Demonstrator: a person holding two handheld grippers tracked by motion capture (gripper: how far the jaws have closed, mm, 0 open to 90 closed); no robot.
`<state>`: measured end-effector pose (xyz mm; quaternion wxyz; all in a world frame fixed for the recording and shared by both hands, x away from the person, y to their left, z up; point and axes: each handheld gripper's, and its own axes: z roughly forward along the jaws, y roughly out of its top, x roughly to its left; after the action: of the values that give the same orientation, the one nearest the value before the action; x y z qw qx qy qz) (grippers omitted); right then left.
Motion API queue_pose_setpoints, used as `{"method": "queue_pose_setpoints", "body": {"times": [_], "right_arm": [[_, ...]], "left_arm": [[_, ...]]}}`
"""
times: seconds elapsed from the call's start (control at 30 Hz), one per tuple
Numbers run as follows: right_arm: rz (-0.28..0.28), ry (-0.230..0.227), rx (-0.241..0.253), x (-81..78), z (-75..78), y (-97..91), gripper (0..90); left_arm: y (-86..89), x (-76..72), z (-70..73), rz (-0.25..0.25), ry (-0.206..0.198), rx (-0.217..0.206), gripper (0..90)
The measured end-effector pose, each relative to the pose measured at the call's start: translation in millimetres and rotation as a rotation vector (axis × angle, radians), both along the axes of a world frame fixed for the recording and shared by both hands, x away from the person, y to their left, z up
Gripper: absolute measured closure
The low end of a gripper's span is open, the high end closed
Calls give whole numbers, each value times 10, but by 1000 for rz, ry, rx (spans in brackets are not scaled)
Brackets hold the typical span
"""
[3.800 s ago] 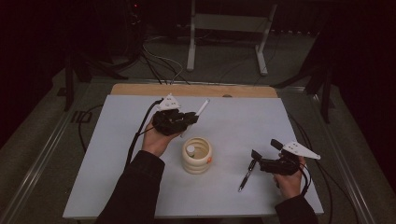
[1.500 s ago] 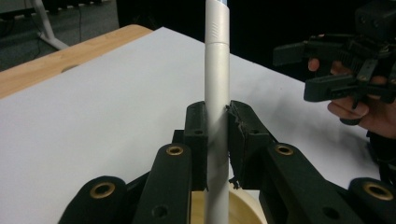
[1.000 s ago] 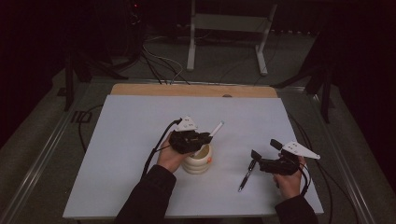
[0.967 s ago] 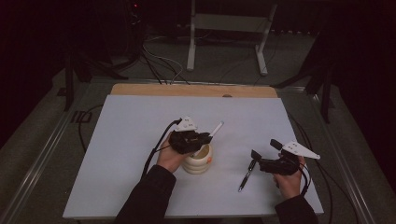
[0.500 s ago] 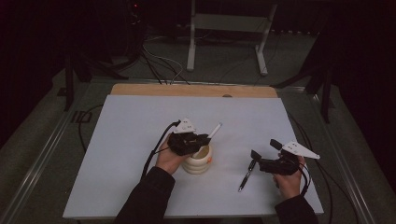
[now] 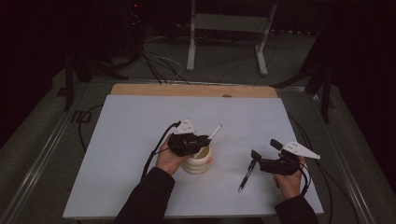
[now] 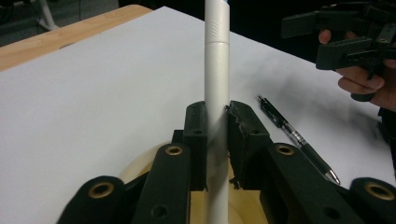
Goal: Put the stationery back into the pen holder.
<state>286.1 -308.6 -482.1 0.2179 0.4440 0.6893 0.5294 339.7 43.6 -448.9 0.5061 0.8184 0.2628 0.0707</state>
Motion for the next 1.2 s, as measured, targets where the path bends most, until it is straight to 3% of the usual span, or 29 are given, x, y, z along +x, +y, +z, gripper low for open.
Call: {"method": "queue_pose_setpoints", "body": {"times": [0.4,0.47,0.53,0.67,0.77,1.2], "right_arm": [[0,-2,1,1,1,-10,0],[-2,-1,3,1,1,-11,0],[-2,-2,4,0,2,-13,0],[-1,-2,2,1,0,-10,0],[-1,0,2,1,0,-9,0],[-2,-1,3,0,0,-12,0]], "left_arm": [[60,-14,-33,11,-2,-5,779],[93,-21,-17,30,-14,-26,641],[121,-23,10,67,-29,-28,415],[181,-2,40,119,-24,-10,226],[228,18,42,143,-14,0,182],[597,92,43,279,0,-9,161]]}}
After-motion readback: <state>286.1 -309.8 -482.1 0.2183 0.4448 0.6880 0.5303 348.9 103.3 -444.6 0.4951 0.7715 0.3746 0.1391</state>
